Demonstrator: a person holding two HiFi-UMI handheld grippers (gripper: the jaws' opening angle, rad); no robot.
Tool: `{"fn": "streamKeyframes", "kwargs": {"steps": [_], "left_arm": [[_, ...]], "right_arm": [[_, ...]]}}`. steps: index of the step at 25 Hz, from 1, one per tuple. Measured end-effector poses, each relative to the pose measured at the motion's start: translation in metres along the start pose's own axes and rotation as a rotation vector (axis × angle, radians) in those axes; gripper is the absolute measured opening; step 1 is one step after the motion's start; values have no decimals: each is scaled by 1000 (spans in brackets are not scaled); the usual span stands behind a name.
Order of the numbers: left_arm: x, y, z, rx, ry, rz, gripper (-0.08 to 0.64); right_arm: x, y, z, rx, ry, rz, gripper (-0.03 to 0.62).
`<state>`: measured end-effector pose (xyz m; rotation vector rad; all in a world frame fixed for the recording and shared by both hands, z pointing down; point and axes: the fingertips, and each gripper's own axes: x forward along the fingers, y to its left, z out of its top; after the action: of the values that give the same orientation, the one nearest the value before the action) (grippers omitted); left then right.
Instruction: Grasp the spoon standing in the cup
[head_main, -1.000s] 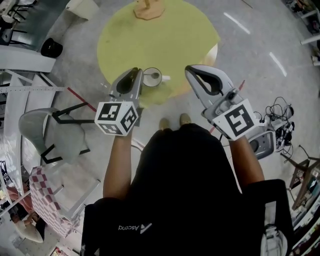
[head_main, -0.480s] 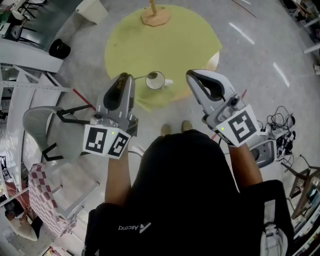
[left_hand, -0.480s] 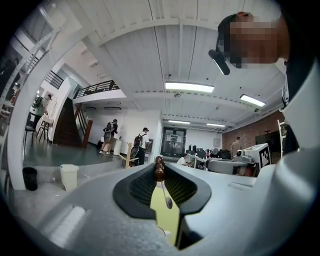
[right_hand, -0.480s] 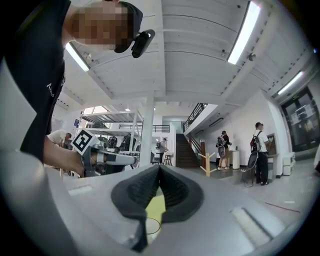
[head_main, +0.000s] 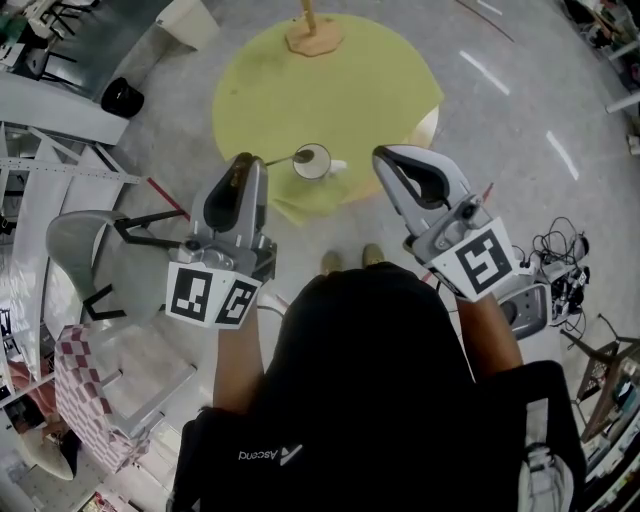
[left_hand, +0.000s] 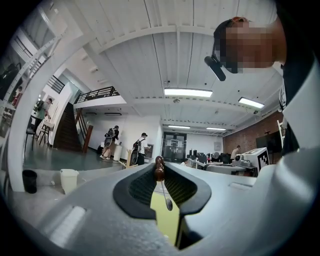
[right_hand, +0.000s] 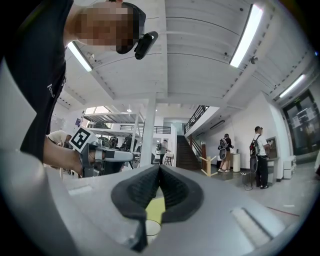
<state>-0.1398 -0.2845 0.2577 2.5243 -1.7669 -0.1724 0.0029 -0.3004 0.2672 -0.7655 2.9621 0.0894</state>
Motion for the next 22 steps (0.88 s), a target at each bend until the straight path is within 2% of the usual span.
{"fn": "streamKeyframes", "kwargs": {"steps": [22], "left_arm": [[-1, 2, -3, -7, 3, -2, 55]], "right_arm": [[1, 1, 0, -9, -5, -4, 3]]}}
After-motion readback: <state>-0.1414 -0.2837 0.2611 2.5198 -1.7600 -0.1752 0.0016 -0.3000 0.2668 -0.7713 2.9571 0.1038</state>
